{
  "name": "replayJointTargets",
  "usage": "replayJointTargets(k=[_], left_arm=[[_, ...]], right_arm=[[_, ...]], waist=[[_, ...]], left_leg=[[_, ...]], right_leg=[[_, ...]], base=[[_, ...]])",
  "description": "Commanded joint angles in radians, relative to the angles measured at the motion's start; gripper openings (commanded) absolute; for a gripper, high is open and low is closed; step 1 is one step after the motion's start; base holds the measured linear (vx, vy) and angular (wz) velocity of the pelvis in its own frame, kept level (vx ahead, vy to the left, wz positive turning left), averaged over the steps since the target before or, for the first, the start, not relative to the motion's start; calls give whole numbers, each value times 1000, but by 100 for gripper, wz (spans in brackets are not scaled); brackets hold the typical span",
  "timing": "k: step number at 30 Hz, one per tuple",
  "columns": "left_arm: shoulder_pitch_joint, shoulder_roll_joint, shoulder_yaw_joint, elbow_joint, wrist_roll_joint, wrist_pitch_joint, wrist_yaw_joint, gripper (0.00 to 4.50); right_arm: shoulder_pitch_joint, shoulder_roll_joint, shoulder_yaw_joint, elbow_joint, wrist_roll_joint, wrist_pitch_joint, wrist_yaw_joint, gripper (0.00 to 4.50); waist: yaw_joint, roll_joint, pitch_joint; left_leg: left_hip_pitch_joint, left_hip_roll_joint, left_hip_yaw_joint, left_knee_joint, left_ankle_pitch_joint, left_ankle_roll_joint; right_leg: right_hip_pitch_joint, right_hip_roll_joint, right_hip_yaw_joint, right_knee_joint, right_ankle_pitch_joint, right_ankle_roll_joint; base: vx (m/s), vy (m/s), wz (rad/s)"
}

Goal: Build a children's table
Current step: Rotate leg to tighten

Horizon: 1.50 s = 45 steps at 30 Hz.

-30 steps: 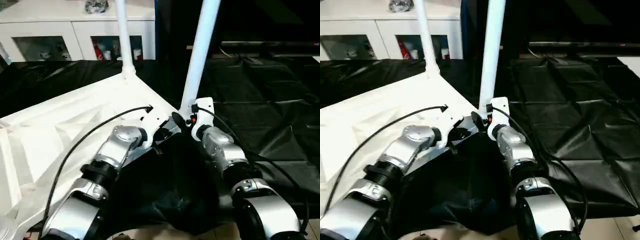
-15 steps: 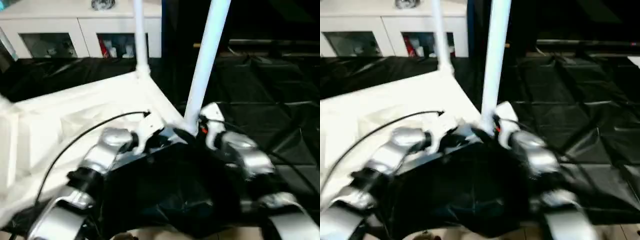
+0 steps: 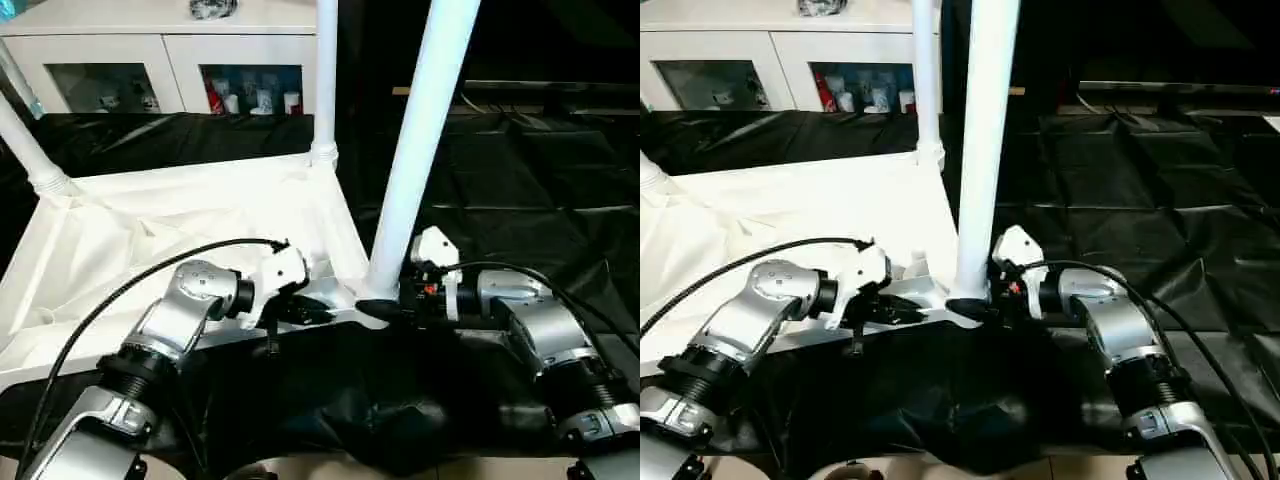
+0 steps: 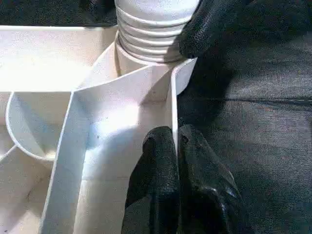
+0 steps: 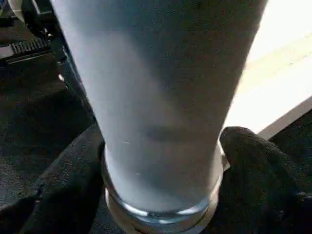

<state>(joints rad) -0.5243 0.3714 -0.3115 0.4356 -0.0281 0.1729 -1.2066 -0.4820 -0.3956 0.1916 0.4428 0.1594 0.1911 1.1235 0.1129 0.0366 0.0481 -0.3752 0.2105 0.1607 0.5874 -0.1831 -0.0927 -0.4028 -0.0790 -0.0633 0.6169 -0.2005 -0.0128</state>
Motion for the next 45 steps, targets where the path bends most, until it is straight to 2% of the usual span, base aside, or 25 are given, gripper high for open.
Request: replayJointTargets(k=[1,4,5,10,12,15,16,18,20,22,23,27,28,29,30,32,34,38,45], left_arm=[[1,-1,-8,-51,-35,-13,-47,0],[6,1,-8,-58,-36,-10,-43,0],[8,1,-7,-60,-37,-8,-39,0],[3,-19,9,-48,-27,4,18,0],[-17,-47,26,-20,-15,23,86,0],[-58,-107,55,27,-7,58,195,0],[-74,-128,61,44,-2,68,230,0],[-89,-146,65,62,5,79,267,0],[-124,-186,75,107,25,92,356,0],[-161,-241,90,155,41,106,465,0],[-171,-257,95,167,44,107,491,0],[-177,-295,82,169,46,90,499,0],[-176,-295,80,166,47,88,495,0],[-172,-294,77,160,47,84,485,0],[-159,-286,68,140,38,79,449,0],[-152,-277,63,135,35,68,428,0],[-141,-258,56,125,35,57,401,0],[-125,-224,47,111,30,38,344,0],[-74,-135,23,38,5,18,165,0]], right_arm=[[1,-4,8,-17,4,20,5,331],[5,4,16,-15,0,18,9,323],[5,10,16,-11,1,16,5,301],[14,54,-6,7,8,18,-54,281],[12,97,-30,41,6,18,-141,280],[-17,180,-90,135,3,7,-335,279],[-27,205,-106,163,1,-2,-392,278],[-36,226,-119,185,0,-2,-440,278],[-55,276,-142,227,-4,-4,-544,278],[-81,340,-165,281,-24,-7,-697,278],[-92,357,-164,301,-36,-11,-734,278],[-105,407,-108,326,-80,-77,-714,278],[-106,408,-107,326,-81,-83,-709,278],[-107,409,-106,327,-79,-92,-701,333],[-108,404,-124,314,-50,-88,-666,347],[-107,395,-126,305,-48,-90,-638,357],[-100,367,-114,284,-57,-99,-591,389],[-90,296,-84,255,-71,-107,-482,400],[-46,141,-38,122,-40,-93,-181,400]], waist=[[-2,-16,-69],[-2,-18,-70],[-2,-19,-70],[-4,-18,-68],[-7,-18,-66],[-15,-21,-63],[-20,-18,-62],[-25,-20,-62],[-25,-16,-66],[-30,-16,-64],[-25,-15,-67],[-25,-16,-71],[-24,-15,-71],[-24,-15,-71],[-23,-17,-69],[-25,-17,-68],[-25,-17,-69],[-23,-19,-68],[-20,-17,-68]], left_leg=[[7,16,9,-59,-96,80],[8,15,11,-57,-79,89],[7,16,10,-57,-80,89],[8,15,10,-60,-101,73],[10,15,9,-62,-114,60],[11,10,10,-65,-145,31],[12,9,10,-66,-153,22],[11,8,9,-66,-156,15],[9,7,9,-64,-135,23],[10,5,12,-63,-128,23],[11,5,9,-63,-117,16],[5,5,9,-60,-92,37],[6,5,9,-60,-92,41],[7,5,10,-59,-91,53],[7,5,11,-60,-100,59],[7,6,10,-61,-113,64],[6,8,10,-60,-109,68],[6,8,10,-59,-106,80],[7,12,11,-57,-115,92]], right_leg=[[60,-54,38,-57,-34,-236],[58,-52,37,-55,-15,-240],[58,-53,37,-55,-19,-239],[57,-54,38,-59,-57,-231],[56,-55,39,-61,-80,-228],[55,-57,41,-70,-161,-209],[54,-55,41,-72,-178,-201],[55,-56,42,-74,-190,-196],[58,-55,42,-71,-154,-193],[51,-51,43,-72,-138,-197],[56,-53,42,-69,-123,-199],[61,-53,40,-61,-44,-209],[61,-52,40,-61,-36,-211],[61,-52,41,-61,-21,-218],[62,-53,41,-62,-33,-221],[62,-54,40,-64,-54,-219],[63,-54,41,-63,-47,-220],[63,-54,40,-63,-42,-226],[62,-53,40,-61,-43,-238]], base=[[0,0,0],[0,0,0],[0,0,0],[0,0,0],[0,0,0],[0,0,0],[0,0,0],[0,0,0],[0,0,0],[0,0,0],[0,0,0],[0,0,0],[0,0,0],[0,0,0],[0,0,0],[0,0,0],[0,0,0],[0,0,0],[0,0,0]])
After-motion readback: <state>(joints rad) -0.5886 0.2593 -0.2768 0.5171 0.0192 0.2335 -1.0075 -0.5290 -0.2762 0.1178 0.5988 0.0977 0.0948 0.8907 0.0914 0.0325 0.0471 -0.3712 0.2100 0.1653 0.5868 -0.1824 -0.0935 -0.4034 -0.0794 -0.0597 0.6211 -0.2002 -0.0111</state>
